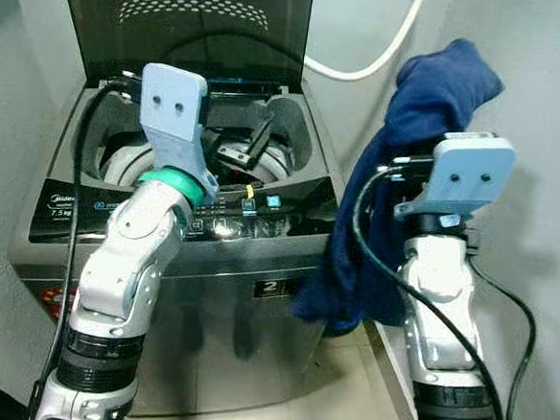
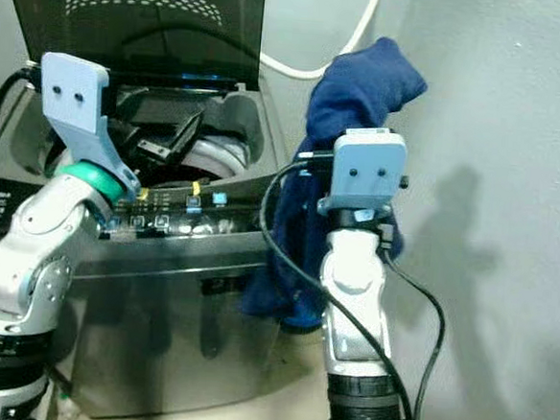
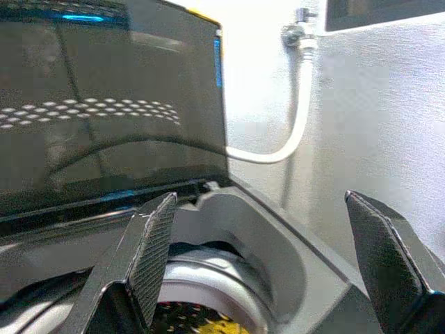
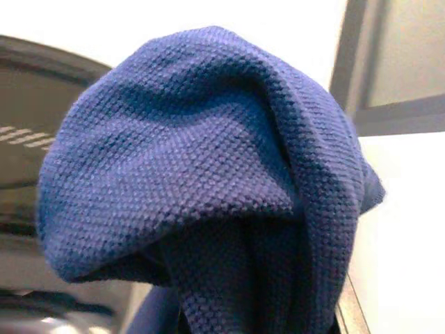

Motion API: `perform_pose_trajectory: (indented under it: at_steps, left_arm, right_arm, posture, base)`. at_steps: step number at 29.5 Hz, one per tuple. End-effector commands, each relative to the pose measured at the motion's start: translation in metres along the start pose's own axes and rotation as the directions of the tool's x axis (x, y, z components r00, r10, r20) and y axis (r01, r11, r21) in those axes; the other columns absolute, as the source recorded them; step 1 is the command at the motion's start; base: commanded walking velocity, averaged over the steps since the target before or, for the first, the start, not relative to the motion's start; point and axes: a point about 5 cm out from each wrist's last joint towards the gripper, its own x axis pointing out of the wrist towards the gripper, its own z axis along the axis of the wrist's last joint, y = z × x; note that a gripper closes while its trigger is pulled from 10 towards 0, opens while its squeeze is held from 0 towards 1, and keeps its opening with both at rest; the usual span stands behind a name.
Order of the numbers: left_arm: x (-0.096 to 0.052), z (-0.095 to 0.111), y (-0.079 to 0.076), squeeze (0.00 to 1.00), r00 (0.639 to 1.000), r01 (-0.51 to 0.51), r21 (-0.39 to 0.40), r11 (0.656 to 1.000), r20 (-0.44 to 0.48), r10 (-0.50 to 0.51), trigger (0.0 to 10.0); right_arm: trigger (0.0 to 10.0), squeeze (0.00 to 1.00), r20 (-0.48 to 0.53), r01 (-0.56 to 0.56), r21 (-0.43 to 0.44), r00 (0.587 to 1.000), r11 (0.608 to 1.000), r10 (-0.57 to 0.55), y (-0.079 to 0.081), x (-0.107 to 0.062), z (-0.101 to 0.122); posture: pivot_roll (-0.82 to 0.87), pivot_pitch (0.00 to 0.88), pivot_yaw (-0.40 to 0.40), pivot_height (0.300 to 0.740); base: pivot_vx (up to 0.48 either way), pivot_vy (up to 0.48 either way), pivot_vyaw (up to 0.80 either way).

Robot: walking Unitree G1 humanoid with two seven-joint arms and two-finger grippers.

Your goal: Clothes washing

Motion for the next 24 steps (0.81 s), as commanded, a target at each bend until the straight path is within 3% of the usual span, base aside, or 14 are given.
perform_pose_trajectory:
  at_steps: [1,11,24]
  left_arm:
    - [-0.0005,-0.0014,0.0009,0.0,1.0,-0.009,0.006,1.0,-0.001,0.009,10.0]
    - [-0.001,-0.0018,-0.0007,0.0,1.0,-0.003,0.011,1.0,-0.009,0.003,10.0]
    - [-0.0011,-0.0036,-0.0052,0.0,1.0,0.005,0.012,1.0,-0.012,-0.004,10.0]
  right_arm:
    - [10.0,0.0,0.003,-0.005,0.004,1.0,1.0,0.005,-0.0004,-0.0001,-0.0001]
    - [10.0,0.0,-0.008,-0.015,0.013,1.0,1.0,0.015,0.0006,-0.0013,-0.0016]
    - [10.0,0.0,-0.01,-0.021,0.014,1.0,1.0,0.021,-0.0007,-0.0021,-0.0026]
  posture:
    - [0.09,0.0,0.05,0.733]
    - [0.09,0.0,0.051,0.733]
    - [0.09,0.0,0.044,0.733]
  base:
    - [0.48,0.0,0.0]
    - [0.377,0.0,0.0]
    - [0.0,0.0,0.0]
